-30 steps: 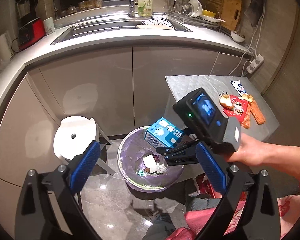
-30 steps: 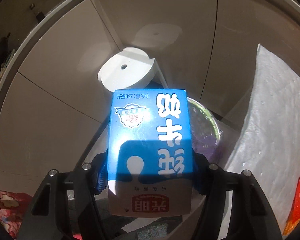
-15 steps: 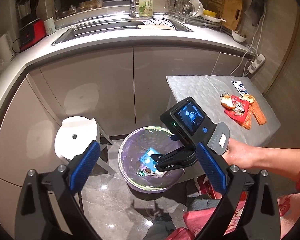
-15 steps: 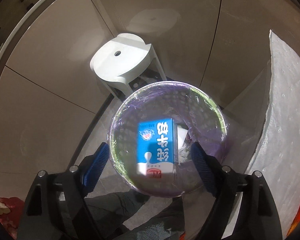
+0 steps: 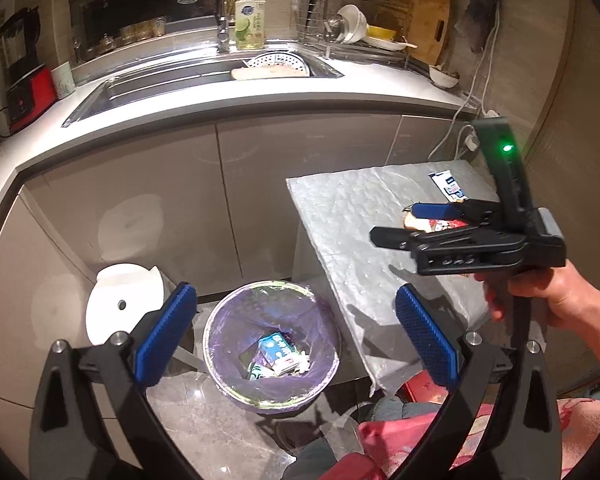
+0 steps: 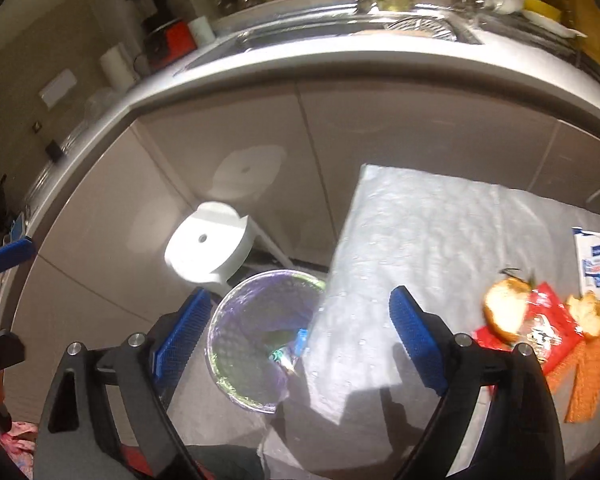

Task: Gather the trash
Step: 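Grasp the red snack bag with the left tool while the right tool grasps an orange fruit net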

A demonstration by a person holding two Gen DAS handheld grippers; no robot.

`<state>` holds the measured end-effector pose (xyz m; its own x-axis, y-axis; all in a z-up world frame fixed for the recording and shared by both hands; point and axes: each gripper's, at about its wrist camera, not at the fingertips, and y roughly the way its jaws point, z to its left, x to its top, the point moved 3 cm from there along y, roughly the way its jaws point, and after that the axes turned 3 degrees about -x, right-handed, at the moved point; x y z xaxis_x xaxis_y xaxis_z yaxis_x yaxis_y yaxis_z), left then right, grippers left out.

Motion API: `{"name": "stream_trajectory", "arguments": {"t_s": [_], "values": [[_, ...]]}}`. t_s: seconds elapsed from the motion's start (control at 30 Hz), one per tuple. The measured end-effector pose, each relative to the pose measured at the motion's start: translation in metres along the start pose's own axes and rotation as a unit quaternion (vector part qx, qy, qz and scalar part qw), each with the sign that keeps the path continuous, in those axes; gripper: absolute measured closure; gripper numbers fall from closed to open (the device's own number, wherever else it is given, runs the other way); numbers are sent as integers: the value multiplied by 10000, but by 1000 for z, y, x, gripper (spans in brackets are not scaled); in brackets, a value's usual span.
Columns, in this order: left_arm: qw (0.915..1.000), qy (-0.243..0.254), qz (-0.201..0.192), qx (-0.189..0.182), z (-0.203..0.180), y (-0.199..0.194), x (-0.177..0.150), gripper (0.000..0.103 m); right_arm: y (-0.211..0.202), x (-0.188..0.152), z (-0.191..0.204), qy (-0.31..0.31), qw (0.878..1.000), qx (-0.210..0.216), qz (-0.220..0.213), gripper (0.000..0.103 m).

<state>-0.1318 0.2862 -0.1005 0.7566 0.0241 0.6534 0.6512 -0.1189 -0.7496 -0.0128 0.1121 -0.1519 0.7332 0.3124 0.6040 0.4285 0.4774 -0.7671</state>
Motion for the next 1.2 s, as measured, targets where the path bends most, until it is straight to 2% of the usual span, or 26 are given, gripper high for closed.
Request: {"name": "stream_trajectory", "arguments": {"t_s": [0.17, 0.4, 0.57, 0.8, 0.97, 1.07, 1.2], "values": [[9983, 374, 71, -437, -45, 33, 21, 8, -52, -15, -72, 668, 9959, -552, -243, 9], [9907, 730, 272, -1119, -118, 91, 43, 8, -93, -54, -163, 1450, 9817, -1174, -368, 9], [9867, 798, 552, -1305, -164, 140, 53, 8, -113, -78, -211, 1785, 9723, -1457, -392, 9], [9834, 1075, 693, -1284, -229, 198, 57, 8, -121, -102, -266, 1977, 9671, -1591, -170, 9], [9778, 1661, 848, -956, -273, 242, 49, 9, -121, -109, -296, 1994, 9685, -1489, -44, 9], [9758, 1686, 1121, -823, -281, 269, 44, 19, -118, -111, -310, 1951, 9706, -1410, 42, 9], [9765, 1469, 1417, -691, -278, 296, 43, 45, -111, -113, -324, 1923, 9725, -1305, 125, 9]]}}
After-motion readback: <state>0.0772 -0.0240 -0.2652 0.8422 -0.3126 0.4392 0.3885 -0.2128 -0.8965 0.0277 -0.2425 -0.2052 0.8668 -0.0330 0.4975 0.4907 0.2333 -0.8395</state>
